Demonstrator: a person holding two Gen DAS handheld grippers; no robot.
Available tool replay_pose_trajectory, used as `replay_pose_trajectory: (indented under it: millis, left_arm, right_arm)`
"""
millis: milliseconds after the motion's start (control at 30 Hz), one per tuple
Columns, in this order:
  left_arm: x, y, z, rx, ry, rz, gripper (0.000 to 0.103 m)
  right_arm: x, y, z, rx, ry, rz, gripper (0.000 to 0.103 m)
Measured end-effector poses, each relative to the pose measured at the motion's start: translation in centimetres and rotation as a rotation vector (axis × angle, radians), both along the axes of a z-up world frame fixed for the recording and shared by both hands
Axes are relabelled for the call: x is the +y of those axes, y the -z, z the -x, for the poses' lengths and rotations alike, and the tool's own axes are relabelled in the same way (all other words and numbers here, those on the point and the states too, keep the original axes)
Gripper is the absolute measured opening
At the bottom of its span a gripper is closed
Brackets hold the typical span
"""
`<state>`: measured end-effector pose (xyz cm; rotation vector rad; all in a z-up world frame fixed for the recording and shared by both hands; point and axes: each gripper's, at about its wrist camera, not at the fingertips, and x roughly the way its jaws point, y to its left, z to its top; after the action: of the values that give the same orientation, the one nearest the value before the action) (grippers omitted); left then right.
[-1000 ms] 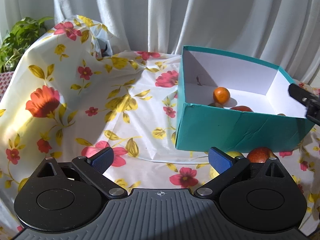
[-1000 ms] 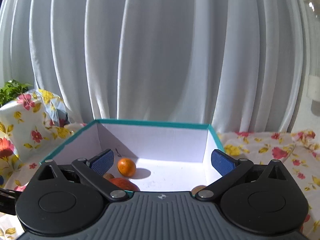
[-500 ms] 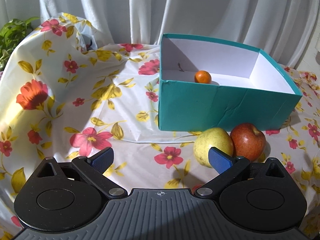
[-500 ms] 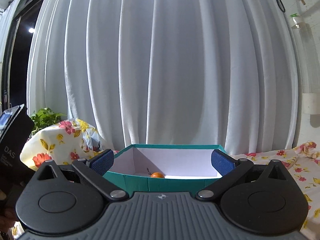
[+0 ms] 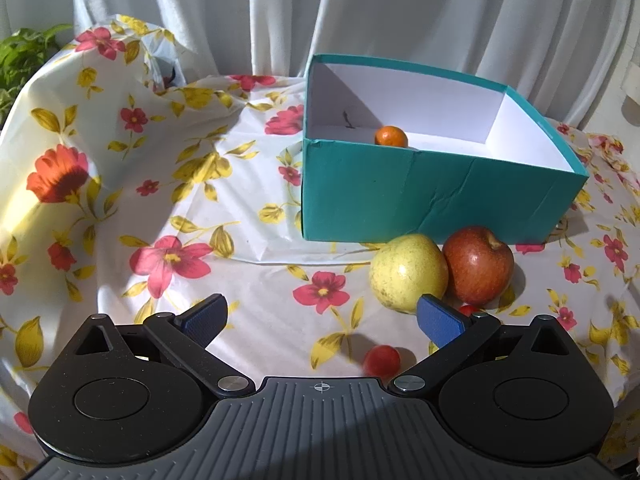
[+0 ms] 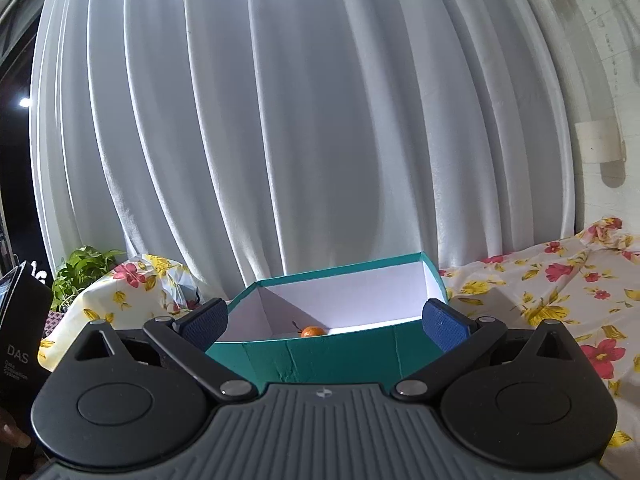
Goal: Organize fruits
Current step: 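Withdraw both tools from the box toward the remaining fruit, then close the left tool on the red cherry tomato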
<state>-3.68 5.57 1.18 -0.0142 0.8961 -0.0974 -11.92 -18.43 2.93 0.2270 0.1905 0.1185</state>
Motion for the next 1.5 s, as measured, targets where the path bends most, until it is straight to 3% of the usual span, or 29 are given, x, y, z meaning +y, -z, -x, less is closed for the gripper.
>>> replay_pose_trajectory:
  millis: [500,767,1033,1167,1367,1500]
  left_arm:
    - [0.0,0.8,1.1,0.036,0.02,-0.014,0.103]
    - [-1.4,2.2,2.2,-0.02,0.108,-0.092,0.103]
    - [-2.7,4.9,2.1,-0.023,0.181,-0.137,0.102]
    - [-3.3,5.7,1.9,-0.004,0.217,-0.138,0.085]
    - [-4.0,6.4,1.6,0.011,0.248,-0.121,0.076]
    - [-4.2,6.4,1.3,0.016,0.26,-0.09,0.061]
  right_arm:
    - [1.5,0.7,0.6,0.045,0.002,0.075,0.103]
    - [1.2,1.5,1.4,0.079,0.042,0.078,0.103]
    - [0.8,2.4,1.7,0.132,0.077,0.076,0.103]
    - [0.8,2.8,1.8,0.148,0.084,0.076,0.103]
    - [1.0,2.9,1.8,0.158,0.09,0.084,0.103]
    - [1.0,2.9,1.7,0.162,0.094,0.086,0.103]
